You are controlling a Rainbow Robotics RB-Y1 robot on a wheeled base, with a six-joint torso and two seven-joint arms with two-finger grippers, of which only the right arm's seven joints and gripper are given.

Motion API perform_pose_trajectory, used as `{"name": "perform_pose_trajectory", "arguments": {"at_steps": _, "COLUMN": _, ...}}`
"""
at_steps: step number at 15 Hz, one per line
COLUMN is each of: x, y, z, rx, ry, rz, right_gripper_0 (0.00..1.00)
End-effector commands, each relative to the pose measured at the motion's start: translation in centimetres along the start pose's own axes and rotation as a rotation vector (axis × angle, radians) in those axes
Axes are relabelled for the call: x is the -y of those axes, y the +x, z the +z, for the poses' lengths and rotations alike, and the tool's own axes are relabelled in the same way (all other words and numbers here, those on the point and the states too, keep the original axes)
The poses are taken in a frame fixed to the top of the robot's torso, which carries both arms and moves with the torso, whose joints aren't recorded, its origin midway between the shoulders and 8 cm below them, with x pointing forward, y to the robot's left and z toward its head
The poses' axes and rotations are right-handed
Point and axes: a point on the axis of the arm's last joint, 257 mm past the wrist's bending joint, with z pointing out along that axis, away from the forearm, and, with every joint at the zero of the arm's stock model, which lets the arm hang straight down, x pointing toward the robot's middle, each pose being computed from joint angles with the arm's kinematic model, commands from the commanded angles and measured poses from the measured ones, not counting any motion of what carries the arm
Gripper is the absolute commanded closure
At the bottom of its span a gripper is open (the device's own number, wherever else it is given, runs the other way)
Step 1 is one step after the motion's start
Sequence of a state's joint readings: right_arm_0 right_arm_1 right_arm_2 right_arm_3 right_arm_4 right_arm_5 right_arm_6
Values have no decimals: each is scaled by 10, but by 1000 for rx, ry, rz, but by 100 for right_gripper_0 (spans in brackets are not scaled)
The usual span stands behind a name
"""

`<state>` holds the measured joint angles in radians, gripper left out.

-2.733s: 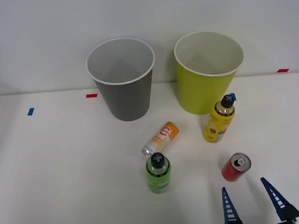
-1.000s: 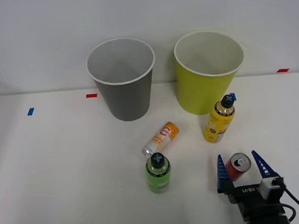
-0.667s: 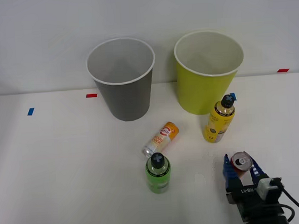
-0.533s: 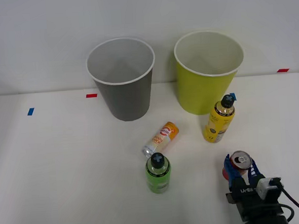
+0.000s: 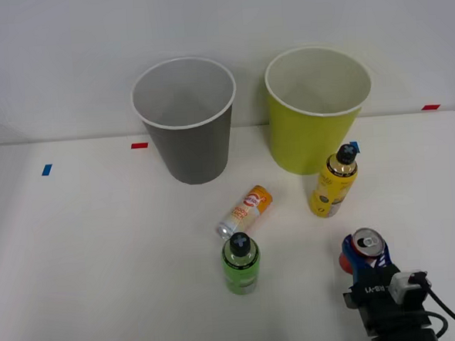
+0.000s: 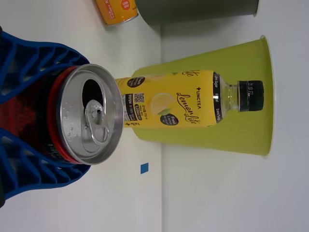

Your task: Put cans in the gray bin, plastic bottles in the light green bin

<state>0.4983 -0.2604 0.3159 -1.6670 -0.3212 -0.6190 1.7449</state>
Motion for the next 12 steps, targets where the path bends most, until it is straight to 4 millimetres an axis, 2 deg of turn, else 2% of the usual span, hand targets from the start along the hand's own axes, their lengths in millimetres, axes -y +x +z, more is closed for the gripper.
{"name": "perform_pose_trajectory", "arguments": {"at_steps": 1, "x": 4, "y": 2, "z": -17, "rx": -4, "ry": -9, "rz": -23, "right_gripper_0": 100}}
{"name": "perform_pose_trajectory", "arguments": {"at_steps": 5, "x": 12, "y": -10, "z": -49, "rx": 23, "ry": -6, "rz": -28, "right_gripper_0": 100}}
{"name": "perform_pose_trajectory", "arguments": {"at_steps": 8, "x": 18, "y": -50, "z": -60, "rx": 69, "ry": 2, "rz": -1, "right_gripper_0": 100}}
{"name": "perform_pose_trajectory", "arguments": {"at_steps": 12, "x": 7, "y": -108, "z": -55, "rx": 104, "ry": -54, "rz": 134, "right_gripper_0": 100}}
